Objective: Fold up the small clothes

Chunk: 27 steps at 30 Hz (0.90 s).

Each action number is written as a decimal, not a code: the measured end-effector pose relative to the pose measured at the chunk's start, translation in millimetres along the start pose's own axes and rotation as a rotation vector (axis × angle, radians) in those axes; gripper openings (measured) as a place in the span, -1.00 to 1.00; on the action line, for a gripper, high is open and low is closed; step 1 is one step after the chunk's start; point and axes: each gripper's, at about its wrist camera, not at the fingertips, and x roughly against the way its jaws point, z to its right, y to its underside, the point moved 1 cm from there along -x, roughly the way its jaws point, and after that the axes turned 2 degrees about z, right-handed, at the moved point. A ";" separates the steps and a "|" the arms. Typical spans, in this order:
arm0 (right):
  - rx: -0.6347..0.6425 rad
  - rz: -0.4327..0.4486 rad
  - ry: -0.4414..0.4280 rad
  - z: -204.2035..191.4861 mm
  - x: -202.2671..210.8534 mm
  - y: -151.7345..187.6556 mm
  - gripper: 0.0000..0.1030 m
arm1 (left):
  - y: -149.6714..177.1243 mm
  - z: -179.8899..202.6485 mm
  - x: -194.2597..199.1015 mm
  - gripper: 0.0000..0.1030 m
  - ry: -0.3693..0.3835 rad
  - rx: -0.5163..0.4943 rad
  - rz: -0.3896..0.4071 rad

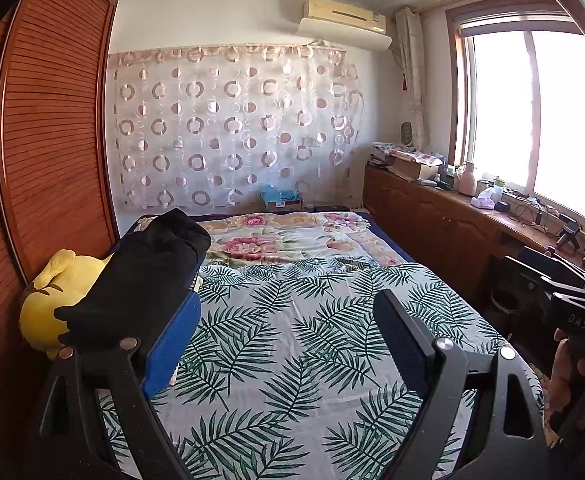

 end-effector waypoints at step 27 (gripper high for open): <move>0.019 0.003 -0.017 32.0 11.2 -7.4 0.66 | -1.1 -1.3 3.0 0.72 -0.012 -0.001 0.009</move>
